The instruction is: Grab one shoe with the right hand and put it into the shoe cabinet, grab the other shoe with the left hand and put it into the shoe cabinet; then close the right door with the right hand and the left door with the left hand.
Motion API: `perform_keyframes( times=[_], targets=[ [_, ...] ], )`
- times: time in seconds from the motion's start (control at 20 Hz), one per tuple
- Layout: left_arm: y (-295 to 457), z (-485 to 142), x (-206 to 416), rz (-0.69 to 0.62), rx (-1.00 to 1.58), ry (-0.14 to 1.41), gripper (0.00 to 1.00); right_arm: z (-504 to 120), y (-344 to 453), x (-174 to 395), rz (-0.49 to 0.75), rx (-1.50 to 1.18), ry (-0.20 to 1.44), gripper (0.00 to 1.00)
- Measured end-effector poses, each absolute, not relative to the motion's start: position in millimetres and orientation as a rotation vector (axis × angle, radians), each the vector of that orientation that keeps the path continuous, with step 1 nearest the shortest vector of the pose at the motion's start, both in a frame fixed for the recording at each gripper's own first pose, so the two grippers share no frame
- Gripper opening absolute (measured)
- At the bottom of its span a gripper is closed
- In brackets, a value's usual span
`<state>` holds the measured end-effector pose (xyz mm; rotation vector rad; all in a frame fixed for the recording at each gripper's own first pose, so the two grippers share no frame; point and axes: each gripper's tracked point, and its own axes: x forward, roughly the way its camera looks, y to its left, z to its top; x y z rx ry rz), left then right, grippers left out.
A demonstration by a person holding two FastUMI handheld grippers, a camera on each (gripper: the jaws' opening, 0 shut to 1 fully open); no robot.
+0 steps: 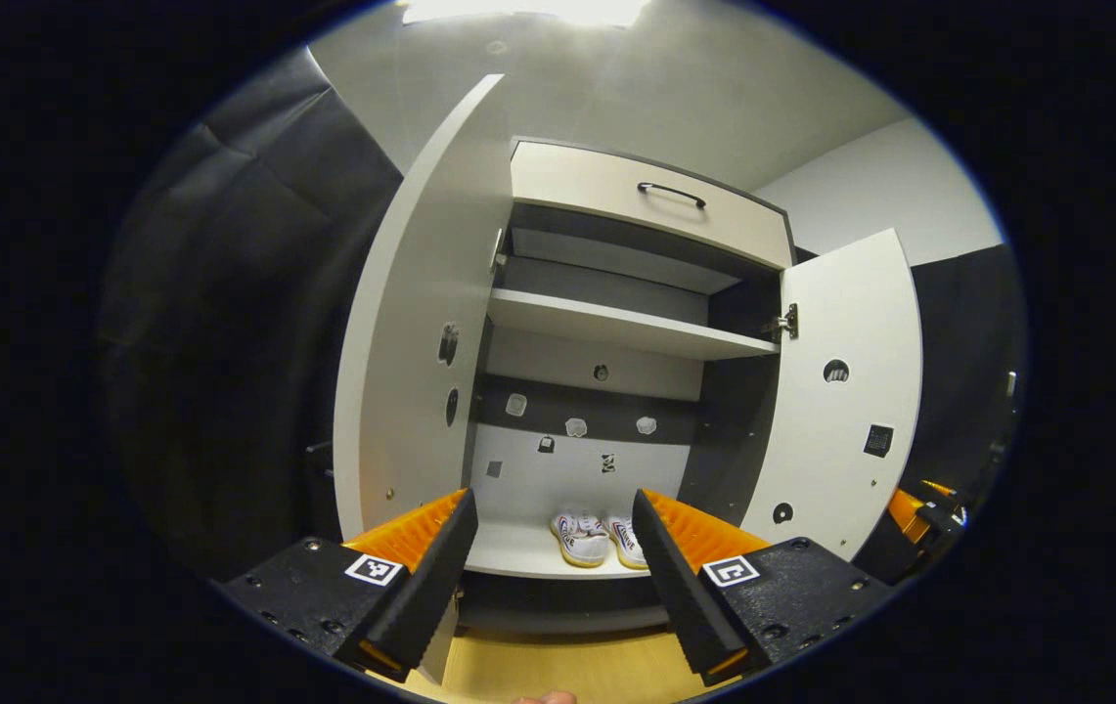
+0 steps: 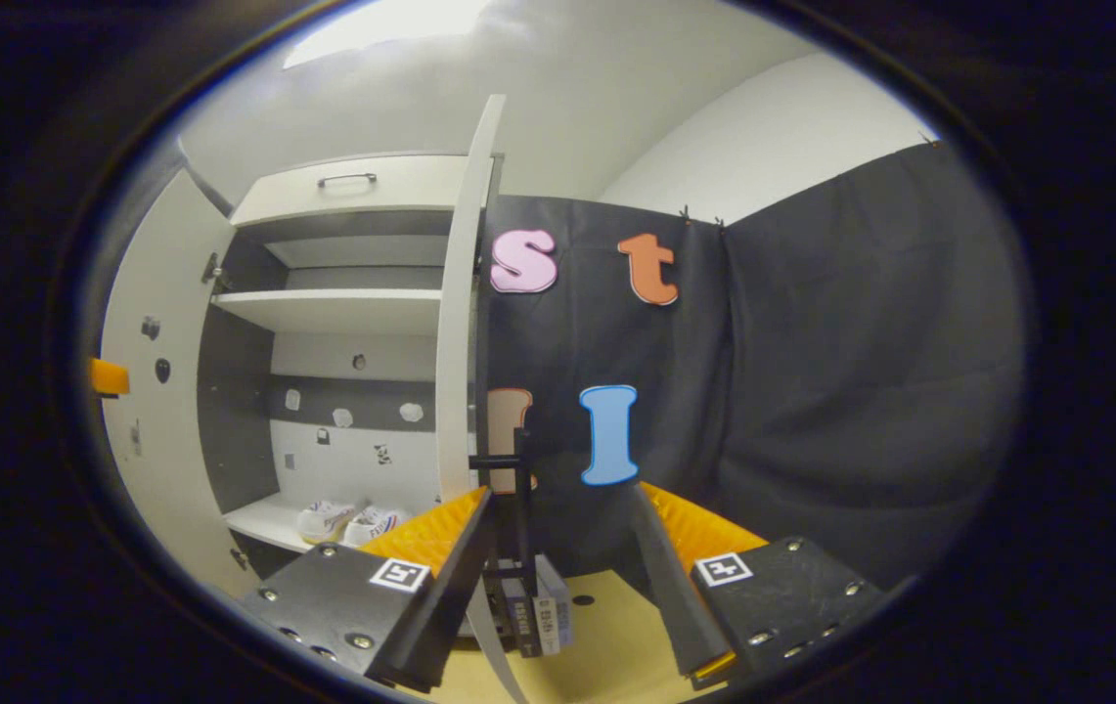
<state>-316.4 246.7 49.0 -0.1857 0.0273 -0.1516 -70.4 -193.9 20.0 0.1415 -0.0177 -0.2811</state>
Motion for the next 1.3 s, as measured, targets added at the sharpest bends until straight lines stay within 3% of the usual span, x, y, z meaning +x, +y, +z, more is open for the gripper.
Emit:
perform_keyframes(
  times=[0.05, 0.3, 0.35, 0.45, 0.5, 0.75, 0.85, 0.9, 1.25, 1.3],
  targets=[
    [249.1, 52.3, -320.0, -0.145, -0.188, 0.021, 0.96, 20.7, -191.5, -70.6, -0.267, 0.142, -0.017, 0.81],
    [267.5, 66.9, -334.6, -0.078, -0.193, -0.007, 0.96, 22.7, -171.5, -66.2, -0.198, 0.163, -0.013, 0.84],
    [272.6, 69.3, -336.4, -0.062, -0.193, -0.015, 0.92, 20.8, -168.1, -66.2, -0.181, 0.174, -0.012, 0.81],
    [287.1, 70.3, -344.3, -0.023, -0.185, -0.018, 0.95, 23.0, -152.2, -62.3, -0.144, 0.193, -0.013, 0.81],
    [294.3, 69.3, -349.1, -0.003, -0.18, -0.014, 0.91, 22.8, -144.8, -60.7, -0.125, 0.199, -0.014, 0.84],
    [320.4, 63.9, -351.2, 0.077, -0.167, -0.012, 0.99, 26.4, -102.0, -46.3, -0.032, 0.201, -0.014, 0.84],
    [331.0, 59.0, -355.6, 0.105, -0.16, -0.004, 0.91, 27.7, -86.2, -40.2, 0.001, 0.203, -0.011, 0.84],
    [336.5, 59.2, -359.0, 0.118, -0.16, 0.0, 0.96, 29.5, -78.3, -38.6, 0.022, 0.204, -0.014, 0.84],
    [369.0, 48.4, -371.3, 0.207, -0.154, 0.025, 0.96, 49.0, -24.7, -23.3, 0.131, 0.216, -0.048, 0.84],
    [373.6, 46.5, -372.3, 0.222, -0.154, 0.027, 0.96, 52.8, -20.7, -22.3, 0.137, 0.22, -0.057, 0.8]
  ],
)
